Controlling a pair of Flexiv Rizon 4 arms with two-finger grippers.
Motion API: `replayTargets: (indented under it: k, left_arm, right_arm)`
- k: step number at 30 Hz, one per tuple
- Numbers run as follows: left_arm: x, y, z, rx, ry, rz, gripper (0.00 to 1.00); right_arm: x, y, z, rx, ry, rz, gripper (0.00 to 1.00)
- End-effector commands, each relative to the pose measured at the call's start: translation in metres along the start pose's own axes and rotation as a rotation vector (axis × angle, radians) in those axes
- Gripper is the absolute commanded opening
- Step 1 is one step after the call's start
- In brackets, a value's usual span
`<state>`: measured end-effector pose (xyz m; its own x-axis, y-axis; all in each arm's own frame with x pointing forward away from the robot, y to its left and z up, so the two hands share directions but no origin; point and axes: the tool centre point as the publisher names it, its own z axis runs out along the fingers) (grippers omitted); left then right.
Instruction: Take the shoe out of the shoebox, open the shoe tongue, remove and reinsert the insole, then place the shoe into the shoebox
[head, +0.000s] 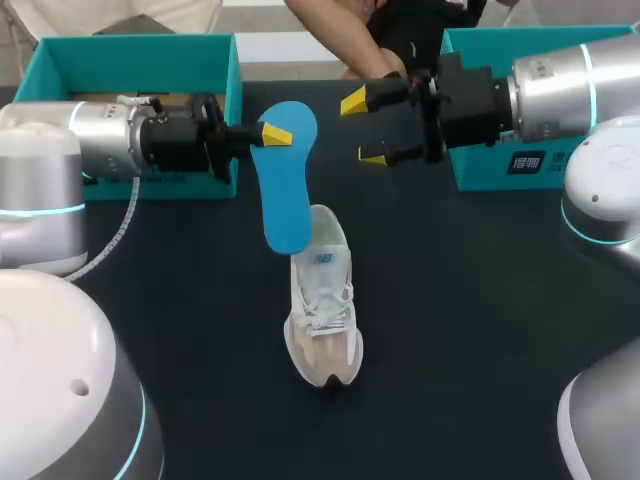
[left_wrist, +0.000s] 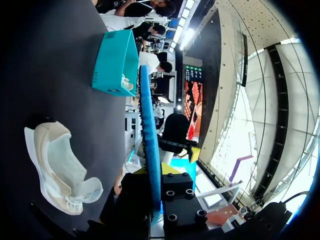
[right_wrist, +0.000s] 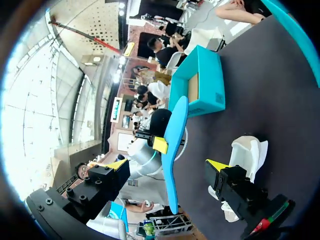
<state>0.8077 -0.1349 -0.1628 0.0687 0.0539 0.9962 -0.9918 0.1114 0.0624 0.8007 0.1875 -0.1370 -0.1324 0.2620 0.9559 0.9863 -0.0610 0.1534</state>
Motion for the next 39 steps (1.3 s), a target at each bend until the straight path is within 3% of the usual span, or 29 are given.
replayTargets:
  k: [1,14,25,26,33,39]
  left_arm:
    - [0.000,0.001,0.000,0.002,-0.002,0.000,0.00]
    - [0.000,0.001,0.000,0.002,-0.002,0.000,0.00]
    - [0.000,0.001,0.000,0.002,-0.002,0.000,0.00]
    - [0.004,0.000,0.000,-0.035,-0.002,0.058,0.00]
    - [0.030,-0.009,-0.006,-0.050,-0.009,0.458,0.00]
    - [0.040,-0.019,-0.013,-0.045,-0.135,0.866,0.00]
  right_arm:
    - [-0.004,-0.002,0.005,0.001,0.133,-0.008,1.00]
    - [-0.014,-0.008,0.001,0.047,0.102,0.008,1.00]
    - [-0.013,-0.008,0.001,0.042,0.092,0.019,1.00]
    - [-0.013,-0.008,0.001,0.042,0.092,0.019,1.00]
    - [-0.013,-0.008,0.001,0.042,0.092,0.019,1.00]
    - [-0.013,-0.008,0.001,0.042,0.092,0.019,1.00]
